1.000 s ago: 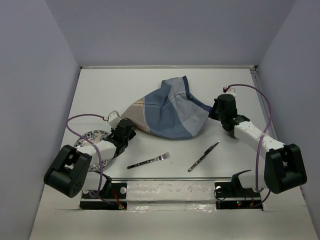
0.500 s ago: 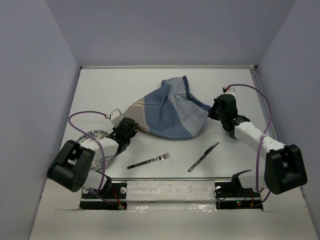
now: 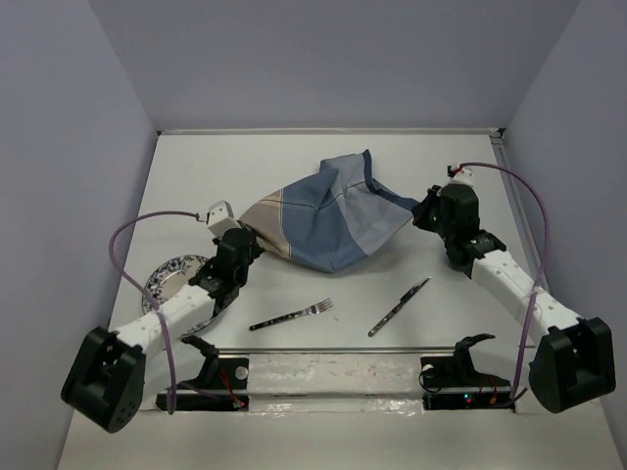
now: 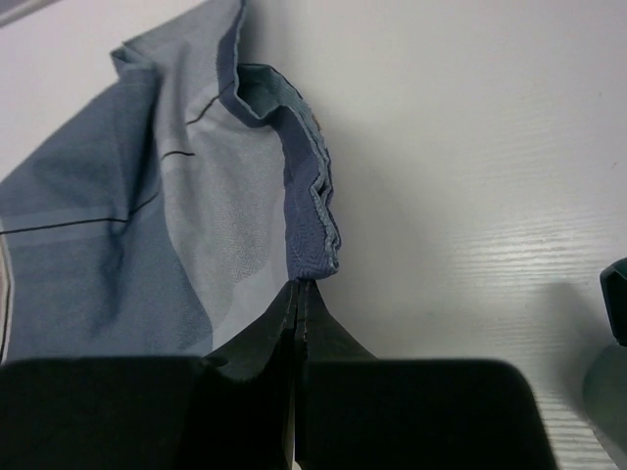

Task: Set the dinner table for one person

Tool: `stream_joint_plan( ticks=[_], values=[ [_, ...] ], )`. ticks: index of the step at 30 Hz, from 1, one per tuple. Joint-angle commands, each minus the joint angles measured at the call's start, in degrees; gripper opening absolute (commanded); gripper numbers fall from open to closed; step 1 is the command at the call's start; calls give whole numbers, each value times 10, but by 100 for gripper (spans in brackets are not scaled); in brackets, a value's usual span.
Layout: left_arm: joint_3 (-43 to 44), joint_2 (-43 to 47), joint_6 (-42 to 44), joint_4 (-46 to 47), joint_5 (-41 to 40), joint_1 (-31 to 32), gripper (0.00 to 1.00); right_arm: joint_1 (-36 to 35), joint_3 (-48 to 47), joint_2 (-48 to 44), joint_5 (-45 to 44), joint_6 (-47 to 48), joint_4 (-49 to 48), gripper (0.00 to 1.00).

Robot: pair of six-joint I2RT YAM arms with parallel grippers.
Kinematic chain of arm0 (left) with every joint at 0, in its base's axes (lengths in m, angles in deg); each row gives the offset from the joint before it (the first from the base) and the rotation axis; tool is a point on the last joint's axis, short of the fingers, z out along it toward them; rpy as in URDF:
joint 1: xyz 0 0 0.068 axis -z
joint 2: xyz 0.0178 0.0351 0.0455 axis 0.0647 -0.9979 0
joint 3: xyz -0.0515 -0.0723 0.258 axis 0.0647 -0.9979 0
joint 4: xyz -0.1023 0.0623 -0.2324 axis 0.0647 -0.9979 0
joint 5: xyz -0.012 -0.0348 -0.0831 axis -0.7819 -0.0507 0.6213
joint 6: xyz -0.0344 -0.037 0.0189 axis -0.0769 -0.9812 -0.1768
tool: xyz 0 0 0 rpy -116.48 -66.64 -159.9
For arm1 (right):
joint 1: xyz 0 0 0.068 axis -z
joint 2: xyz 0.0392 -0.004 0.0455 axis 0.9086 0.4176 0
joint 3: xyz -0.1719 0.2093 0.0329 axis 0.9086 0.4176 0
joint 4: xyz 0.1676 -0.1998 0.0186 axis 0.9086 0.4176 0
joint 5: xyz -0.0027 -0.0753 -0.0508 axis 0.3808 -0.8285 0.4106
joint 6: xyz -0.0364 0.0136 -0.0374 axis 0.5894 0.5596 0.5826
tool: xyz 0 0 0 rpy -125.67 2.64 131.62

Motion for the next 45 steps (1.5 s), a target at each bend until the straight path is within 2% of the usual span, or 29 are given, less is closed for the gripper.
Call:
stream_joint_plan(
  ticks=[1, 3, 7, 13, 18, 25, 32, 34, 35, 36, 37, 39, 42, 43, 44, 45],
  values=[
    [34, 142, 37, -45, -40, 3, 0, -3, -29, -58, 26, 4, 23, 0],
    [50, 186, 44, -70, -38, 3, 0, -3, -41, -78, 30, -2, 43, 0],
    [139, 256, 52, -127, -29, 3, 0, -3, -102, -133, 27, -1, 101, 0],
    [240, 259, 67, -136, -13, 2, 0, -3, -189, -183, 4, 19, 161, 0],
    [270, 231, 72, -117, -10, 2, 0, -3, -218, -162, -28, 40, 167, 0],
    [341, 112, 85, -67, -8, -21, 0, -3, -280, -29, -39, 61, 102, 0],
    [489, -11, 83, -78, 105, -159, 0, 28, -511, 146, -26, 87, 104, 0],
    [543, -47, 81, -83, 147, -196, 0, 47, -611, 203, -12, 88, 118, 0],
    [583, -62, 78, -86, 161, -220, 0, 47, -689, 222, -5, 88, 127, 0],
    [600, -71, 75, -88, 172, -220, 0, 52, -690, 240, 0, 91, 136, 0],
    [615, -82, 72, -92, 184, -241, 0, 52, -768, 270, 1, 94, 154, 0],
    [630, -91, 56, -91, 220, -262, 0, 52, -812, 278, -1, 108, 158, 0],
    [583, -68, 30, -53, 282, -313, 0, 52, -765, 230, -5, 110, 124, 0],
    [564, -50, 24, -42, 286, -327, 0, 52, -660, 176, 1, 111, 69, 0],
    [511, -39, 16, -34, 295, -330, 0, 52, -598, 147, 8, 111, 38, 0],
    [511, -28, 12, -25, 299, -331, 0, 52, -537, 120, 8, 107, 15, 0]
  ],
)
